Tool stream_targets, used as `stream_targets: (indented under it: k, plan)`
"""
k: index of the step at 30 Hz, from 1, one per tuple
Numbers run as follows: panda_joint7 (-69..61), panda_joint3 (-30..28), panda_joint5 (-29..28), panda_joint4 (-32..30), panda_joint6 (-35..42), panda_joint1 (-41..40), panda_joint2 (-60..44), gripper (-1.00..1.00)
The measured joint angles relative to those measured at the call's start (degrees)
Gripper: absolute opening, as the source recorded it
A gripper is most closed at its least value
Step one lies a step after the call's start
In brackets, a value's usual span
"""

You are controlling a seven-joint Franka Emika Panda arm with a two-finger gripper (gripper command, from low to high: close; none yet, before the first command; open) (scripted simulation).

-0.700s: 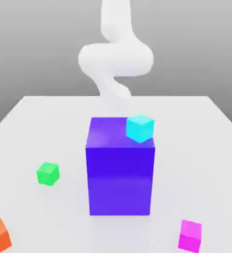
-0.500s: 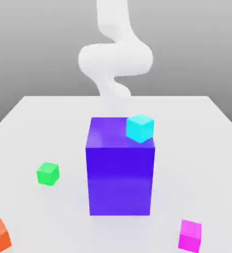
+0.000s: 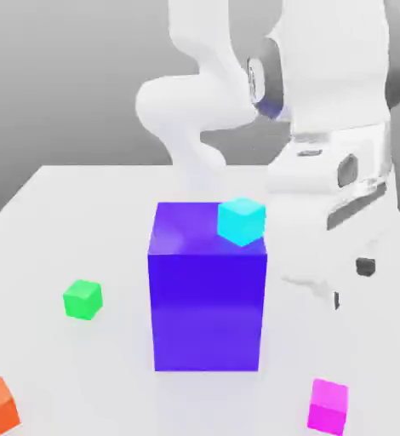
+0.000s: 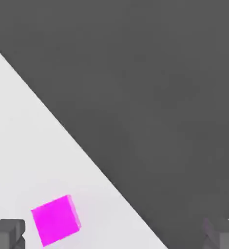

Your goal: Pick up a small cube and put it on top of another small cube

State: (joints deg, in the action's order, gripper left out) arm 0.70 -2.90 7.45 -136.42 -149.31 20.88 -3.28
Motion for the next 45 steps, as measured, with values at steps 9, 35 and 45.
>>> stream_targets:
  k: [9,35,45]
  plan:
    - [-7.2,1.2,-5.8,-0.5,-9.1,2.0,-18.1,0.0]
    - [-3.6,-15.9,-23.2,-1.8,-3.7,-5.2,-6.4,-1.0]
    - [-1.0,-28.7,-37.5,-17.5,-1.5,-23.2,11.4,-1.0]
